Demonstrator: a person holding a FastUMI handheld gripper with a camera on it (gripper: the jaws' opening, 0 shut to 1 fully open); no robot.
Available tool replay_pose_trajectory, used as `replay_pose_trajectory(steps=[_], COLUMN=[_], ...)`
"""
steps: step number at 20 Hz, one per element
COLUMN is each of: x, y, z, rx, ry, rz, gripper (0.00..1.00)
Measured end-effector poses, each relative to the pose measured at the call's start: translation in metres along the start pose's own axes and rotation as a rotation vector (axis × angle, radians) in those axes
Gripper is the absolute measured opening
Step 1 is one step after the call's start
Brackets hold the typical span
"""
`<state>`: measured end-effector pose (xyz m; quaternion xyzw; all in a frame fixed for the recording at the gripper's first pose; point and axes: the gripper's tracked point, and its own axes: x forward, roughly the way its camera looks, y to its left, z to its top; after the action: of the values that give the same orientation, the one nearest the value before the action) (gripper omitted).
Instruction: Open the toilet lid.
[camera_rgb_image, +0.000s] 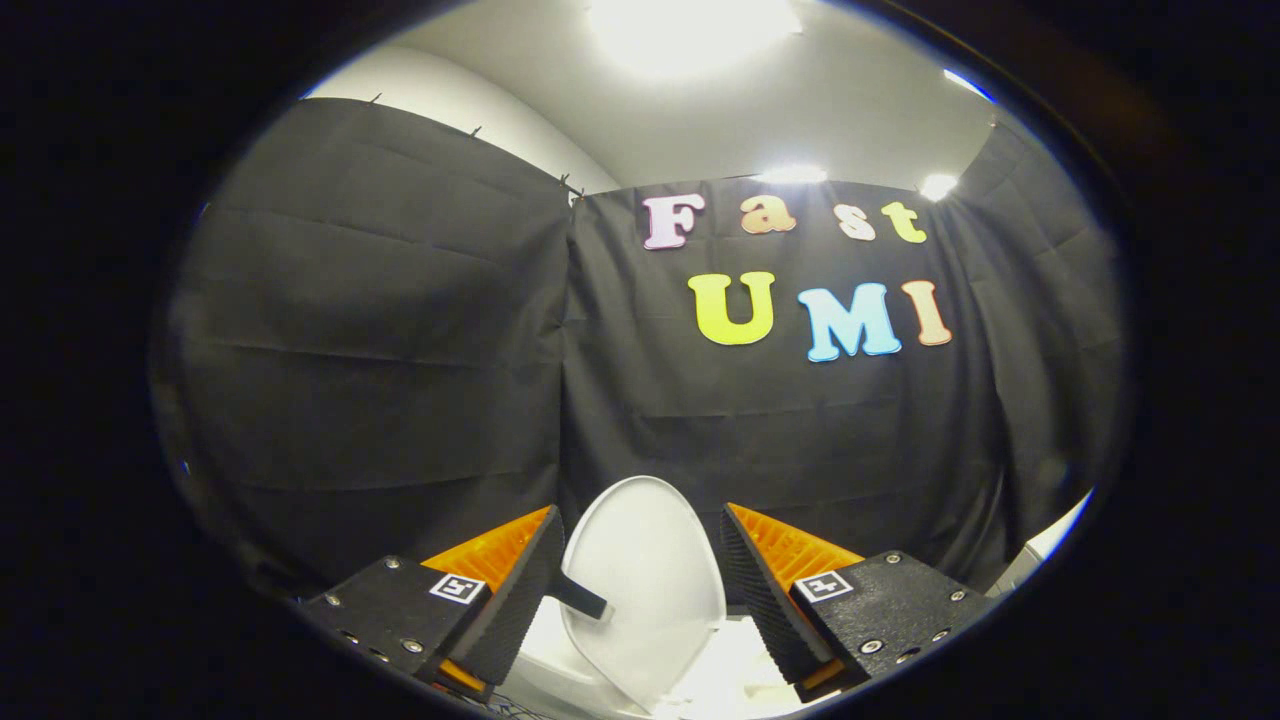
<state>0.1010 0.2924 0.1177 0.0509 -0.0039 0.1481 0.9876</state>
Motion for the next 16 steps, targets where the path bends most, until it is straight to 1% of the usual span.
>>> replay_pose_trajectory(steps=[4,8,10,12,16], x=[-0.026,-0.053,-0.068,-0.082,-0.109], y=[-0.044,-0.093,-0.106,-0.113,-0.137], z=[-0.003,-0.021,-0.025,-0.029,-0.038], rx=[-0.020,-0.076,-0.088,-0.081,-0.080], ry=[0.007,0.037,0.030,0.002,-0.041], rz=[-0.068,-0.170,-0.204,-0.221,-0.299], gripper=[0.96,0.96,0.96,0.96,0.97])
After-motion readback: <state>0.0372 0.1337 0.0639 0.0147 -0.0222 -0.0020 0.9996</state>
